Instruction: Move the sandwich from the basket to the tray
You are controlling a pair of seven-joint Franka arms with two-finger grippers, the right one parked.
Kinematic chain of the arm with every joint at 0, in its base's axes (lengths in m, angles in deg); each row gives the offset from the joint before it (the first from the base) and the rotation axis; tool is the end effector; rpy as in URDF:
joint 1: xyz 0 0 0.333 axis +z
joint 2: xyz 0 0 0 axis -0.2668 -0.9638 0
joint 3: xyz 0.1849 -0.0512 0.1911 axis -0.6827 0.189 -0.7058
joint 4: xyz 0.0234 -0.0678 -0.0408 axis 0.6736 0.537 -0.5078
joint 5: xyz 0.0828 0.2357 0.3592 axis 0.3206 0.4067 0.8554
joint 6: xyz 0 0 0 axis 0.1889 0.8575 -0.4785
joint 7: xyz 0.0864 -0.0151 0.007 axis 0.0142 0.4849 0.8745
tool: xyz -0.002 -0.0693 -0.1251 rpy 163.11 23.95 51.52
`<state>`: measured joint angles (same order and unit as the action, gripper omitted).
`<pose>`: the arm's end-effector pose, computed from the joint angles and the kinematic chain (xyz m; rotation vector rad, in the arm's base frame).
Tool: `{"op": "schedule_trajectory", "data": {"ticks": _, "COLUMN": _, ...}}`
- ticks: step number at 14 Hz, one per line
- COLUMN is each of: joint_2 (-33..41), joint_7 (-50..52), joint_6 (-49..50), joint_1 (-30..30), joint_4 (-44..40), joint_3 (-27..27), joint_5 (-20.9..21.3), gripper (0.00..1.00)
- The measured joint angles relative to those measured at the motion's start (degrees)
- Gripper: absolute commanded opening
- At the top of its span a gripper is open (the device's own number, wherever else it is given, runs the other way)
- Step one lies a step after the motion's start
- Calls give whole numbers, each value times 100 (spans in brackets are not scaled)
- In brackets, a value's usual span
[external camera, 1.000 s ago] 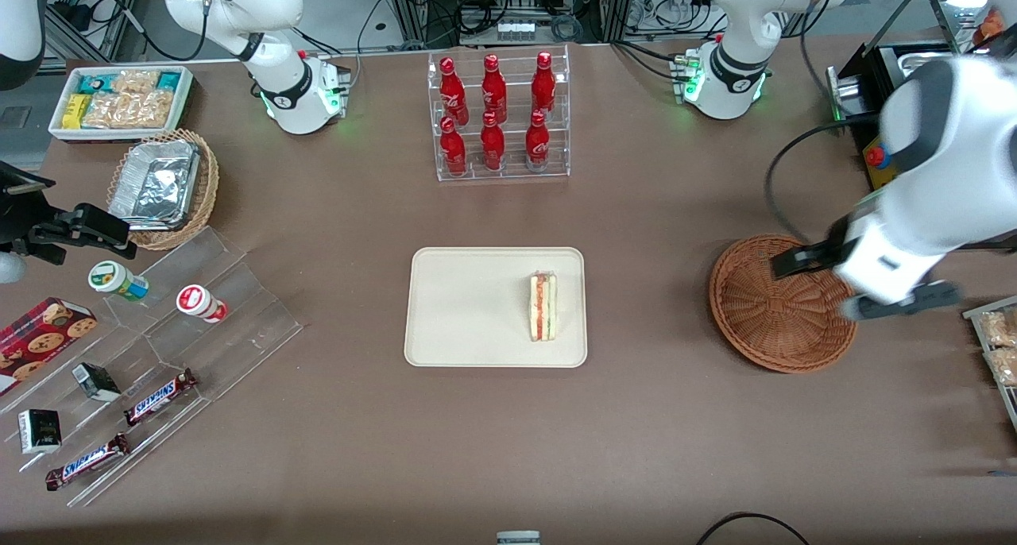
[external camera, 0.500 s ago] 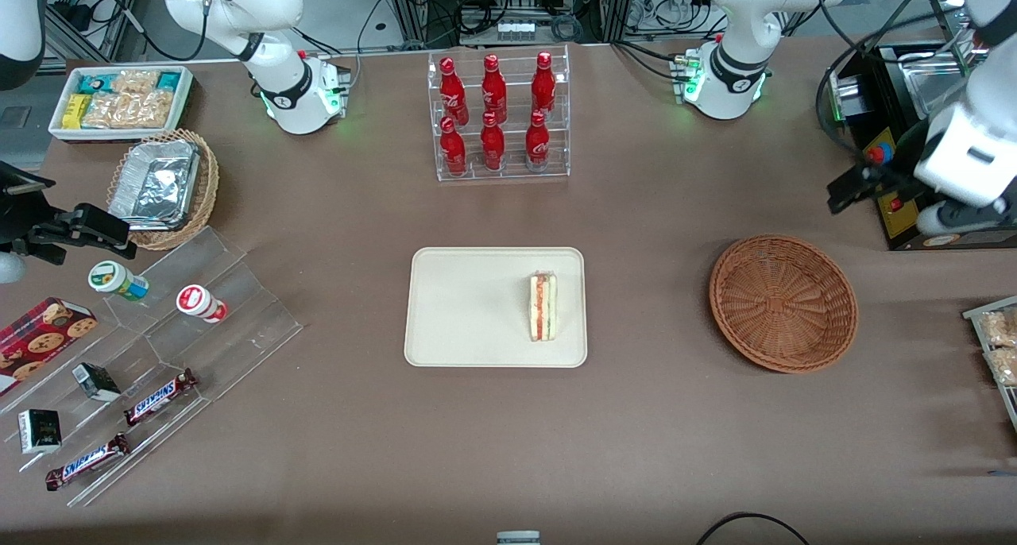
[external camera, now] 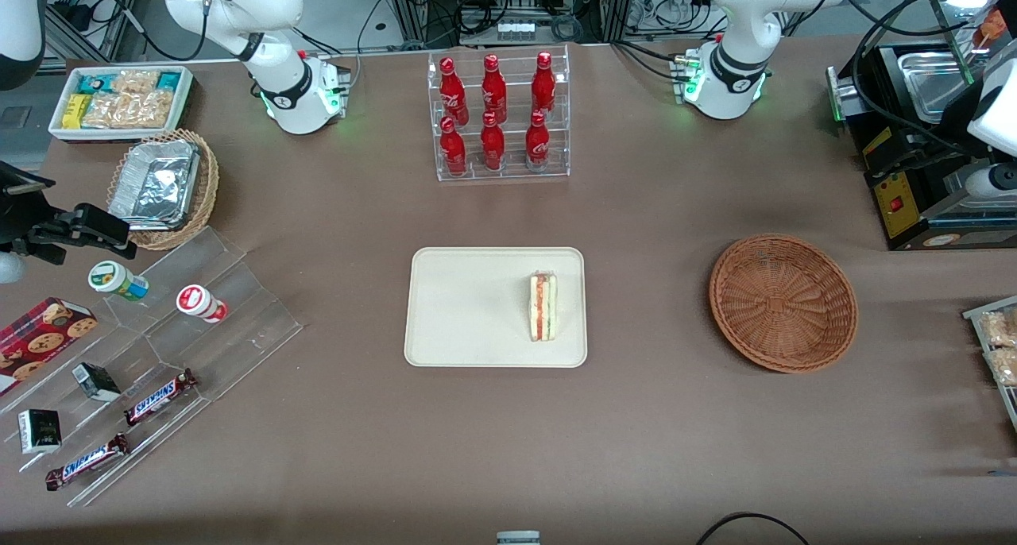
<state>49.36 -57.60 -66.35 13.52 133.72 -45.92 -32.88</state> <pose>0.5682 -0.0156 0.5613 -3.1137 -0.1868 0.0822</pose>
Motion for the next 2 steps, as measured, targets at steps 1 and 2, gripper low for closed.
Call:
{"op": "schedule_trajectory", "data": {"ticks": 1, "joint_2": 5, "joint_7": -6, "joint_6": 43, "joint_1": -2, "joint_4": 0, "joint_3": -1, "joint_5": 0, "gripper": 100}}
{"op": "schedule_trajectory", "data": {"ticks": 2, "joint_2": 16, "joint_7": -14, "joint_6": 108, "joint_1": -10, "joint_4": 0, "joint_3": -1, "joint_5": 0, "gripper": 100}}
